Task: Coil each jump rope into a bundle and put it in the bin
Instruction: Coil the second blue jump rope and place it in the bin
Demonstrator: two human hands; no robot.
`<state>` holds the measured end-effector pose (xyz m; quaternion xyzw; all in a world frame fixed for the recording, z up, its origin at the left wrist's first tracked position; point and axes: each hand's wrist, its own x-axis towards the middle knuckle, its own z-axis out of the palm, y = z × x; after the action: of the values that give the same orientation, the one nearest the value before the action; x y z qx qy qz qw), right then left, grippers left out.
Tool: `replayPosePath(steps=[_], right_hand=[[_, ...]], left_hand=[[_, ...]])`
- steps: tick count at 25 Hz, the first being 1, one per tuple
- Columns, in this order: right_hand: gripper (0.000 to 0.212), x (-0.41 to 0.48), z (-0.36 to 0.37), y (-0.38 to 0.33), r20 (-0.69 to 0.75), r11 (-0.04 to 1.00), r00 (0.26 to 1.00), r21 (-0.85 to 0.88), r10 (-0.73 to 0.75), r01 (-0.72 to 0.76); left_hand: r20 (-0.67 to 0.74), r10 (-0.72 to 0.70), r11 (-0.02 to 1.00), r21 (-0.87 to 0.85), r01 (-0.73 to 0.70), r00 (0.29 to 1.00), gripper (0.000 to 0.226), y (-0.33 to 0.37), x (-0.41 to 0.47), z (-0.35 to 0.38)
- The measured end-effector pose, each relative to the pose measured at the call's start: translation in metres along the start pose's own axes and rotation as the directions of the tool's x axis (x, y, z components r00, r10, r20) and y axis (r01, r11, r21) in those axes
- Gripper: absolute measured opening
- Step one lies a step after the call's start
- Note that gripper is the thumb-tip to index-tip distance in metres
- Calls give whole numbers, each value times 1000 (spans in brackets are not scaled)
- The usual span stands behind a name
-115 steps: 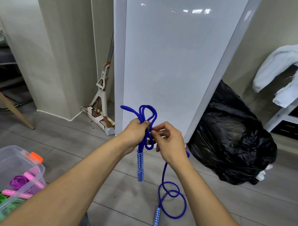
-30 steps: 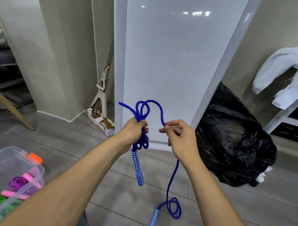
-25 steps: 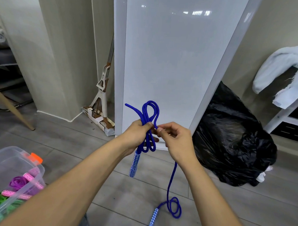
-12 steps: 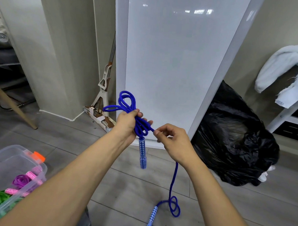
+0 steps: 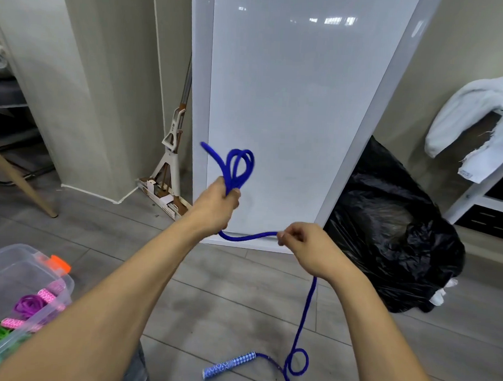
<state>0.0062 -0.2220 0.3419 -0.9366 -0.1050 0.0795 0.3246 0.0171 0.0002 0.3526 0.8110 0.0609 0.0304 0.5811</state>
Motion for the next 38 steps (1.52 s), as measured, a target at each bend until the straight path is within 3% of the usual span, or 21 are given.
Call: replayPosePath(steps=[3,5,12,16,20,24,27,31,35,38], right_hand=[[24,5,7,-6,25,956,1000,294,-7,0],[20,5,13,-10,20,918,1000,396,-19,9],[11,2,11,-11,-288,968,958,238,-8,80],[19,3,12,-11,-293,982,956,183,6,50],[11,4,15,-9,-223,982,973,166,-56,95],[17,5,14,-9,-196,984,979,154,-58,89],[27,5,10,-5,-196,989,981,147,7,22],[35,5,0,4,-199,980,974,186,110,-73],[24,6,-3,7,-225,984,966,157,124,-90],[30,7,-2,0,-264,953,961,303,84,0]], left_hand=[[164,99,960,244,-137,981,16,7,-18,11],[258,134,942,266,-204,957,14,9,-26,21],[378,148,935,246,-254,914,16,5,-25,27],[414,96,917,316,-242,905,19,-1,-22,19],[443,65,963,206,-172,894,7,-3,-21,19],[326,63,965,219,-141,943,7,2,-22,21],[46,39,993,110,-44,998,14,-1,-13,19],[-302,-141,983,-157,96,943,25,-10,4,10],[-374,-183,970,-220,105,909,26,-9,3,5],[-252,-239,921,-365,137,938,23,-8,1,13]])
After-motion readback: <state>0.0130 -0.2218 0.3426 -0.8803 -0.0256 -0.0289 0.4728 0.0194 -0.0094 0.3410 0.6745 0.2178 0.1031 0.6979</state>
